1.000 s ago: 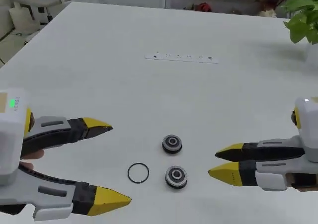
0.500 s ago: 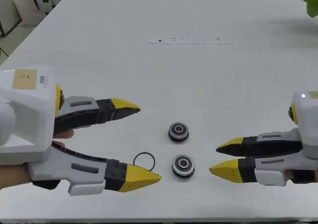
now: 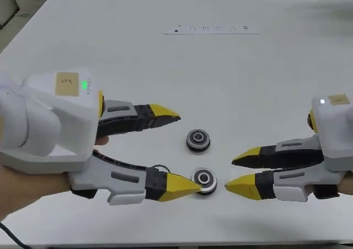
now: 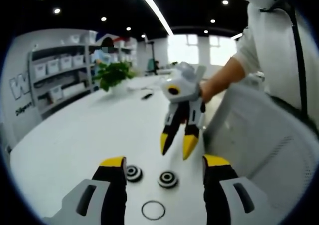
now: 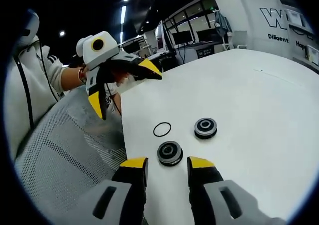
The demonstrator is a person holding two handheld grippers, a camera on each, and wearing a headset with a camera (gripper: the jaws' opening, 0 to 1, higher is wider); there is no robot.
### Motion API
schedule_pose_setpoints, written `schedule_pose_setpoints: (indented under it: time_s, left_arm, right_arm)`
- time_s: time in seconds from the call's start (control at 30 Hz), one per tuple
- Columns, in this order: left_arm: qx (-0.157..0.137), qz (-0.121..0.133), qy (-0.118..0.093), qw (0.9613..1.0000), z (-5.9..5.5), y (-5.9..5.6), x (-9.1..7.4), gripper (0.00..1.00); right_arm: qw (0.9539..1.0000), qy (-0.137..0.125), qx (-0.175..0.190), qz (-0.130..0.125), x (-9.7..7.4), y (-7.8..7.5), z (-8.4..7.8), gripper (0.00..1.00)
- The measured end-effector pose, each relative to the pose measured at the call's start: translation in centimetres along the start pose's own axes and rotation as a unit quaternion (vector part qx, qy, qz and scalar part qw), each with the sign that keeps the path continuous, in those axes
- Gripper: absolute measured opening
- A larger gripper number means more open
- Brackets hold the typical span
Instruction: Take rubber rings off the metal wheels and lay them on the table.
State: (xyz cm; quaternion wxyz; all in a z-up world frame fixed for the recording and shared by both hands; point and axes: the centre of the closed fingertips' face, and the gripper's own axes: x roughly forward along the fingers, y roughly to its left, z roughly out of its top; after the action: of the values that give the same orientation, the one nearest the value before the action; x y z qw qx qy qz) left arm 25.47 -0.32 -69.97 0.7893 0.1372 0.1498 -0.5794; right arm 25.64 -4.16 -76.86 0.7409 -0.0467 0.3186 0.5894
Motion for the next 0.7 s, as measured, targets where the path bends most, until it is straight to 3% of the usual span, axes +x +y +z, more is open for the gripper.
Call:
schedule_pose_setpoints:
  time_s: [0.23, 0.47, 0.7]
  left_arm:
    - [0.001, -0.010, 0.007, 0.9999, -0.9, 0.5, 1.1, 0.61]
    - [0.006, -0.013, 0.003, 0.9999, -1.6, 0.9, 2.1, 0.53]
    - [0.004, -0.037, 0.013, 0.9992, -2.8, 0.1, 3.6, 0.47]
  right_arm:
    - [0.9999, 0.009, 0.000, 0.008, 0.7, -0.4, -0.5, 0.28]
    - [0.9996, 0.019, -0.019, 0.009, 1.3, -0.6, -0.8, 0.28]
    - [0.9988, 0.023, -0.037, 0.022, 2.1, -0.3, -1.4, 0.27]
